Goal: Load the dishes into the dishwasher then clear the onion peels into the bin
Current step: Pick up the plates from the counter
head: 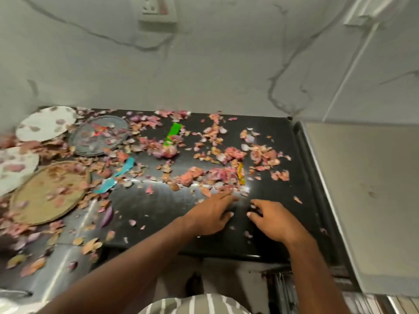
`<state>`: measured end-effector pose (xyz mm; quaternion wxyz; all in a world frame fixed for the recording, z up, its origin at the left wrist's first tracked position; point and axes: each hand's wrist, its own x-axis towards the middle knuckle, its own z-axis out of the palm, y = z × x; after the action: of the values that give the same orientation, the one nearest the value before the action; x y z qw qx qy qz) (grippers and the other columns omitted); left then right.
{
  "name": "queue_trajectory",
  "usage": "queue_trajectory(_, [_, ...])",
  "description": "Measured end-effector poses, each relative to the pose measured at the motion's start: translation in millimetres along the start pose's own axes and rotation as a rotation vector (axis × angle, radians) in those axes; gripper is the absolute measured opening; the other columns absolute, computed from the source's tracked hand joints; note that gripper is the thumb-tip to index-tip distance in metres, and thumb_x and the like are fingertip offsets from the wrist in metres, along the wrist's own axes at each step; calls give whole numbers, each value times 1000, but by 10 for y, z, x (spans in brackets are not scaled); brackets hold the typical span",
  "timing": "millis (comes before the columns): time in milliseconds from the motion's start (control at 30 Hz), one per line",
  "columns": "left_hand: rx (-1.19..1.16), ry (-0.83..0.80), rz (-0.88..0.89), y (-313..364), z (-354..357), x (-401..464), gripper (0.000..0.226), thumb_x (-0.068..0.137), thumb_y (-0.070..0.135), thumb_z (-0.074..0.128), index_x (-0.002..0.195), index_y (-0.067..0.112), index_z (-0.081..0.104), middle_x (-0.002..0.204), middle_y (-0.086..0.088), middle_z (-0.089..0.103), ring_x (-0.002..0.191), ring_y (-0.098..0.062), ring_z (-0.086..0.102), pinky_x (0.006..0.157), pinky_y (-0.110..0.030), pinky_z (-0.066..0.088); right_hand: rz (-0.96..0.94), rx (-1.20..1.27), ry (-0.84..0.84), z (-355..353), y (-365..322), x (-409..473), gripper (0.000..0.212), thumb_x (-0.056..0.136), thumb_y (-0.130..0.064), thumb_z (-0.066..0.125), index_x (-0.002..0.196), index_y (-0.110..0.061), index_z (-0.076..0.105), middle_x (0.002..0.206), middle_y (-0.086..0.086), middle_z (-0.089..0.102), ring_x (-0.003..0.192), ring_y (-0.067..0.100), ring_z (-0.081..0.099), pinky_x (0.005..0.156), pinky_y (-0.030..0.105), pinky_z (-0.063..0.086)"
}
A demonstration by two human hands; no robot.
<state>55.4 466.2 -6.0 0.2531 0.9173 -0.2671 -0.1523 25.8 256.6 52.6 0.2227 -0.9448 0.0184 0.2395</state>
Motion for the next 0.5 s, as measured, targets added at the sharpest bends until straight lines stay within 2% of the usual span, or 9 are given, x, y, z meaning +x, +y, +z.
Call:
queue_trajectory(133, [-51,141,-34,-361,-228,-314,44,103,21,56,147,21,54,159,-2,47,147,-16,40,123,-34,32,19,-214,-116,65,-641,307,28,101,-46,58,116,-24,67,118,1,68,101,24,66,83,37,53])
queue_trajectory(267, [-108,256,-80,-649,-392,-539,38,101,19,56,139,24,60,155,2,52,146,-11,41,122,-27,32,16,-389,-200,126,-983,510,31,95,-44,65,113,-19,71,119,4,70,104,25,67,88,38,55])
queue_trajectory(367, [-127,323,-151,-802,-461,-700,36,102,21,58,137,22,62,150,3,56,142,-10,44,118,-19,28,6,-531,-230,152,-1148,621,40,91,-45,73,121,-18,68,126,5,70,112,25,67,92,38,55])
queue_trajectory(500, [-164,385,-239,-979,-474,-962,34,102,25,59,136,24,61,146,5,58,138,-8,47,119,-25,34,52,-603,-249,155,-1295,690,55,86,-42,82,132,-22,60,135,3,64,122,25,63,98,41,55])
